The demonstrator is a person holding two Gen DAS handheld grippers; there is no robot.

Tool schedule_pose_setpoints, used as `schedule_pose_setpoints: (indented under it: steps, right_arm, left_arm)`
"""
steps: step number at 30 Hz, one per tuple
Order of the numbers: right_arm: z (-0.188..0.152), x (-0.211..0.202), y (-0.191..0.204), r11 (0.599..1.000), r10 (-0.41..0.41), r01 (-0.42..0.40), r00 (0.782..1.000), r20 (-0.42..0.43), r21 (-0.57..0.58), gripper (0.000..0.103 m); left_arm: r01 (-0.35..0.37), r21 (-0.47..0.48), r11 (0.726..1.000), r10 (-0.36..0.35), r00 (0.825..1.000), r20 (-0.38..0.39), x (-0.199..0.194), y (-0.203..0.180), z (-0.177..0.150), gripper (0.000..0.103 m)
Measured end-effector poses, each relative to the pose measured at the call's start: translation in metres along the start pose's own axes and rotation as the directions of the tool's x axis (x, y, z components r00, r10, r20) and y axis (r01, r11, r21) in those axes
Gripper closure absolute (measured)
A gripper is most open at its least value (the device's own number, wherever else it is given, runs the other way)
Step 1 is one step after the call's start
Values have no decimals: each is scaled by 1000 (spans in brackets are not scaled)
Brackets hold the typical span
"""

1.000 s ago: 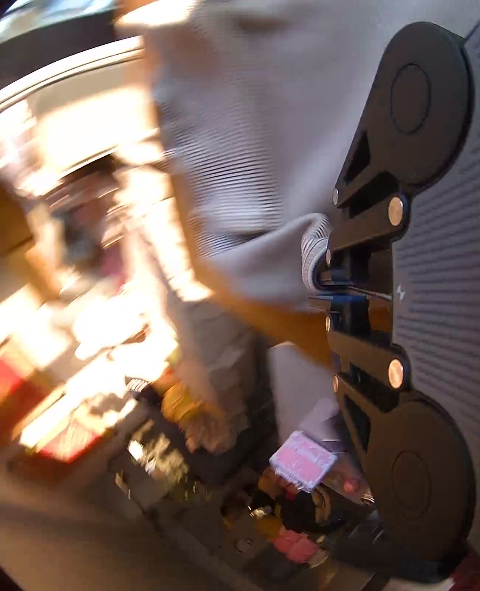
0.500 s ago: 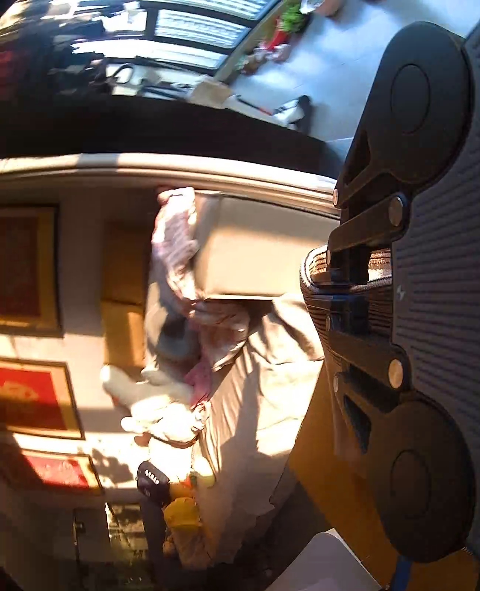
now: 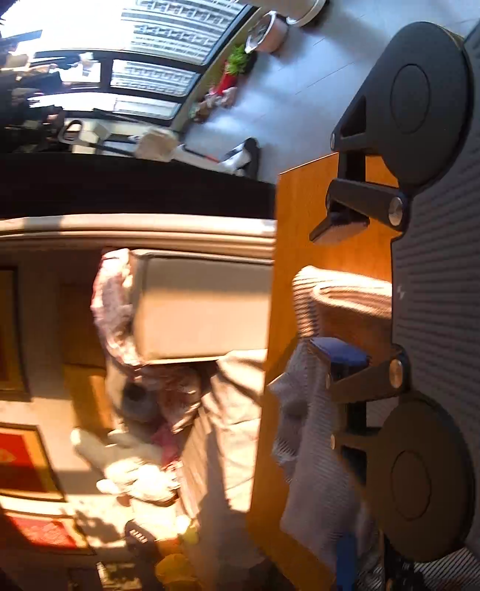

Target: Fold clothes

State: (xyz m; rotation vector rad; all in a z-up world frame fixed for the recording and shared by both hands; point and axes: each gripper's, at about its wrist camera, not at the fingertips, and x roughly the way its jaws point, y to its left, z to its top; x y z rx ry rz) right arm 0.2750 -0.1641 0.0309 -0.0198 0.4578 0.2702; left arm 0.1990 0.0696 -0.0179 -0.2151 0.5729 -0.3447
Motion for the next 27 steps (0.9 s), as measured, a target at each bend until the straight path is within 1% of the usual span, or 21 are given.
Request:
schedule_pose_setpoints:
  steps: [1, 2, 3, 4, 5, 6, 7, 8, 12, 16, 19, 23, 27]
  right_arm:
    - [2, -10, 1, 998, 54, -56, 997, 48, 34, 25]
    - [3, -15, 0, 987, 125, -132, 989, 74, 93, 19]
    - [2, -13, -1, 965, 194, -204, 978, 75, 162, 9]
    - [-1, -10, -1, 937, 255, -264, 964, 72, 228, 3]
    - [-8, -1, -2, 916, 286, -288, 957, 49, 281, 3]
    - [-18, 10, -3, 908, 285, -276, 958, 18, 315, 3]
    - [-29, 19, -3, 911, 267, -247, 964, -16, 330, 3]
    - [-40, 26, -3, 913, 259, -233, 965, -33, 334, 3]
    - [-53, 10, 0, 900, 260, -250, 965, 20, 358, 2]
    - [-62, -13, 18, 924, 165, -163, 986, 23, 346, 0]
    - [-68, -26, 26, 927, 123, -123, 992, 23, 354, 0]
    - [-67, -22, 27, 930, 122, -114, 992, -2, 350, 0]
    - [-69, -21, 24, 920, 150, -141, 989, 3, 366, 0]
  left_arm:
    - [-4, 4, 1000, 4, 1000, -4, 1, -1, 0, 0]
    - [-8, 9, 1000, 8, 1000, -9, 1, -1, 0, 0]
    - [-11, 13, 1000, 12, 1000, -13, 2, -2, -1, 0]
    - [-9, 16, 1000, 9, 1000, -17, 2, -2, -1, 0]
    - [0, 19, 1000, 1, 1000, -20, 1, -1, -1, 0]
    - [8, 21, 1000, -8, 1000, -23, 0, 0, -2, 0]
    - [17, 23, 1000, -16, 1000, -26, -1, 0, -3, 0]
    - [25, 26, 999, -24, 999, -29, -2, 1, -3, 0]
    - [59, 34, 998, -57, 998, -41, -5, 4, -5, 0]
    - [92, 43, 995, -90, 994, -54, -9, 7, -7, 0]
    - [96, 71, 993, -91, 993, -69, -11, 4, -11, 0]
    - [72, 98, 993, -65, 995, -74, -12, -3, -15, 0]
    - [57, 114, 992, -49, 996, -72, -11, -6, -17, 0]
